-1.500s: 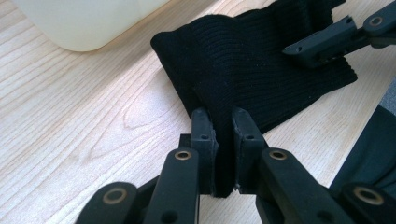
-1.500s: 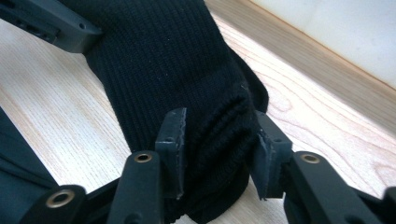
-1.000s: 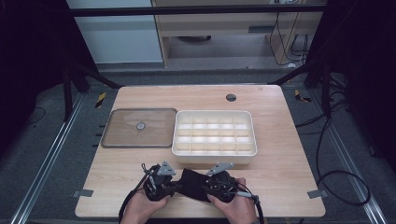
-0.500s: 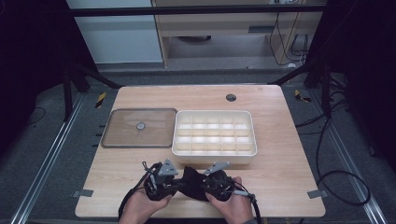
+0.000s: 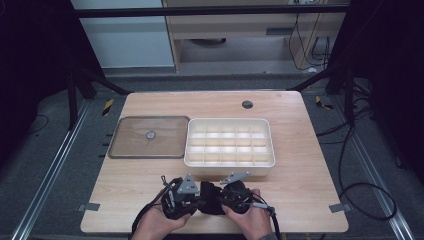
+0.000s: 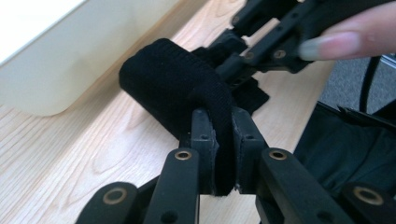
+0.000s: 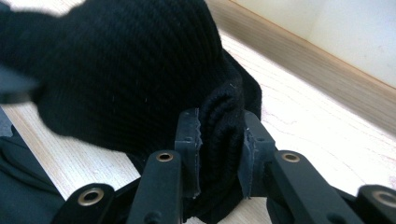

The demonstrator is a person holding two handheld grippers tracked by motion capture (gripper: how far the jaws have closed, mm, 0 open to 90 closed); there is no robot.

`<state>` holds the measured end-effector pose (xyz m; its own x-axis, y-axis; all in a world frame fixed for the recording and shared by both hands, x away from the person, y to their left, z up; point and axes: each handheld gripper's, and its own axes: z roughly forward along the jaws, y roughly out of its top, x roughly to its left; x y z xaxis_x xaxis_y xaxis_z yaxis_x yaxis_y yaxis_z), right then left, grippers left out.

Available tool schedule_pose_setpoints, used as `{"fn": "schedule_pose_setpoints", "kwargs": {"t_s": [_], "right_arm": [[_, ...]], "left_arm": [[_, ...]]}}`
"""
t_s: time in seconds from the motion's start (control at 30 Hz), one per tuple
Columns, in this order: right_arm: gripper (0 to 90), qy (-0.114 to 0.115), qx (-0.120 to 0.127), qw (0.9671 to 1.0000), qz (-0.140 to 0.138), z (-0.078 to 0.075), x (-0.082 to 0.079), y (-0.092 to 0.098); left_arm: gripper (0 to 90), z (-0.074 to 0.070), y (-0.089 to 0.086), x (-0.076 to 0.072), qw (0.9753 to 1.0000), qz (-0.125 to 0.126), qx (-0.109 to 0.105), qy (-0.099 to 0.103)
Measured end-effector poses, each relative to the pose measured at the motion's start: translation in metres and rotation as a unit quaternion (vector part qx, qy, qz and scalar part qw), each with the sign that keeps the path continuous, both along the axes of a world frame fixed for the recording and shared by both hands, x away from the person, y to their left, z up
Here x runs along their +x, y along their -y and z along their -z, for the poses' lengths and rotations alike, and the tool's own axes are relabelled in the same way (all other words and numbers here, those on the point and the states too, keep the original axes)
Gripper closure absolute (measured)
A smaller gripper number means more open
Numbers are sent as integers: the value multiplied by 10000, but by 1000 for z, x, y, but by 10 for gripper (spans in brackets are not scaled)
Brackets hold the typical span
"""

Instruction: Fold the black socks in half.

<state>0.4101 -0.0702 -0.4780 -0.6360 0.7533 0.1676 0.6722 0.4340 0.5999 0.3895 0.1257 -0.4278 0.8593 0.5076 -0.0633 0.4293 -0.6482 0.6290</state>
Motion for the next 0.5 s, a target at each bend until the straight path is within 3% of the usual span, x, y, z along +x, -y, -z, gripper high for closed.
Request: {"fn": "schedule_pose_setpoints", "kwargs": {"t_s": [0.17, 0.3, 0.5], "right_arm": [[721, 20, 76, 10000, 47, 2, -1, 2], [649, 78, 186, 9998, -6, 1, -3, 6], [602, 231, 284, 9993, 79, -8, -9, 24]], "left_arm": [[817, 3, 10, -7, 9998, 145, 78, 63], [816, 8, 19, -7, 9997, 172, 167, 92], [816, 14, 29, -6, 9993, 300, 228, 54]]}}
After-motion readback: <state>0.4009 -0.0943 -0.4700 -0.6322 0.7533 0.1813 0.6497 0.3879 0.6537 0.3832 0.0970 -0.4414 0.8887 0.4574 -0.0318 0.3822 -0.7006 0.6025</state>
